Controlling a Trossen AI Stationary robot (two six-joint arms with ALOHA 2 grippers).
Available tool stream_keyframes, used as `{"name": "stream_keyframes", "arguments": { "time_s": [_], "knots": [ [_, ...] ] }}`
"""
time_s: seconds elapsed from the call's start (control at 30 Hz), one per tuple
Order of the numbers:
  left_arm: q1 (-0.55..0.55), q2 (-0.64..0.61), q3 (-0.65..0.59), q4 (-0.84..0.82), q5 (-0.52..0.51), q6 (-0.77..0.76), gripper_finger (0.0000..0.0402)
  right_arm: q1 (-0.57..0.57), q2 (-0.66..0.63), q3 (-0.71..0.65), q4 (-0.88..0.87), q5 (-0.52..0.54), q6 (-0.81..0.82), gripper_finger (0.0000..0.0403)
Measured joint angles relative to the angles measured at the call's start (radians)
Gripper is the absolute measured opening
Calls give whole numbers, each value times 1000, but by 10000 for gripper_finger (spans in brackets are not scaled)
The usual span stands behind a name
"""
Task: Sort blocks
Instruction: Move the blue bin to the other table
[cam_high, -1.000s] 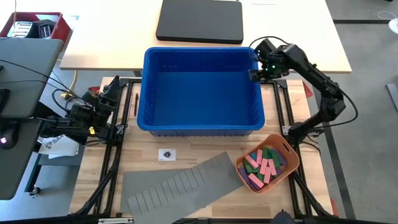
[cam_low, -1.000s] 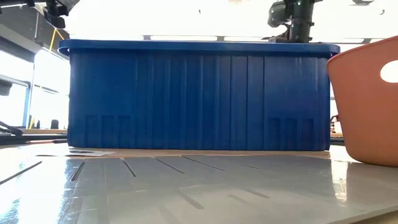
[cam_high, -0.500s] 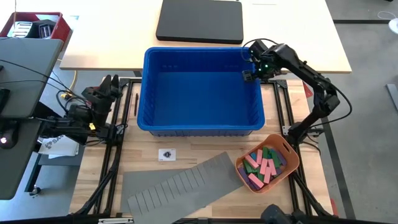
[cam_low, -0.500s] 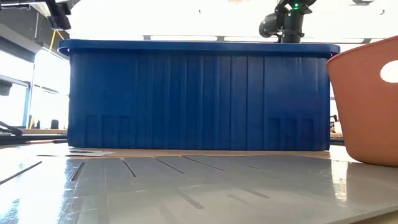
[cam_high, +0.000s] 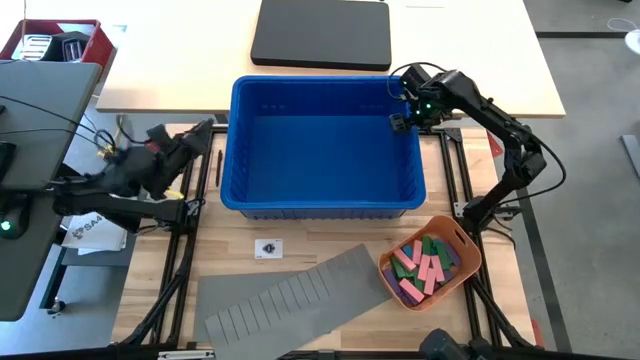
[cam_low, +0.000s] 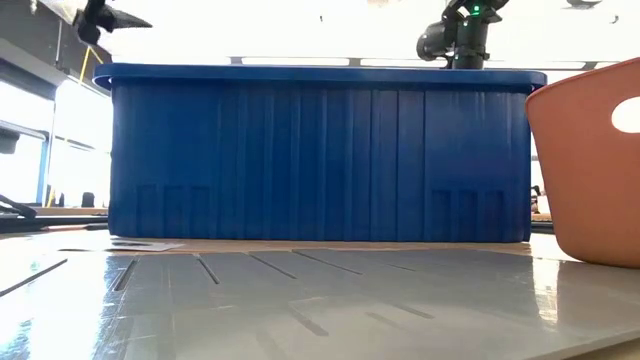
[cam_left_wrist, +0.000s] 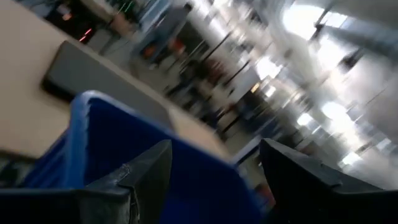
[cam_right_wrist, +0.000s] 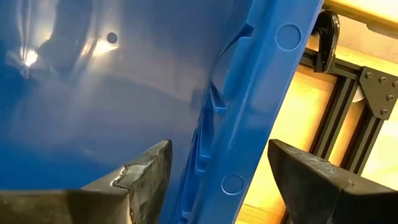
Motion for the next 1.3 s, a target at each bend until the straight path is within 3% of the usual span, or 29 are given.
{"name": "stream_keyframes", "arguments": {
  "time_s": [0.2,0.3,0.4,0.53,0.6,0.83,1.07,1.2,1.3],
  "knots": [
    [53,214,308,-692,72,-380,237,0,0,0,-5,0,0,259],
    [135,308,401,-912,212,-466,237,0,0,0,-5,0,0,259],
    [258,401,450,-1027,394,-456,237,0,0,0,-5,-10,0,259],
    [440,522,449,-1050,655,-326,237,0,0,0,-4,-24,0,259],
    [519,582,448,-1052,715,-257,237,0,0,0,-4,-26,9,259],
    [688,723,449,-980,794,-51,237,2,0,0,-12,-26,53,259],
    [748,792,448,-930,805,37,232,12,2,0,-3,-23,53,259],
    [757,800,448,-901,838,75,194,14,2,0,7,-6,64,240],
    [758,800,447,-896,838,98,140,13,2,0,6,23,102,196]
  ]
}}
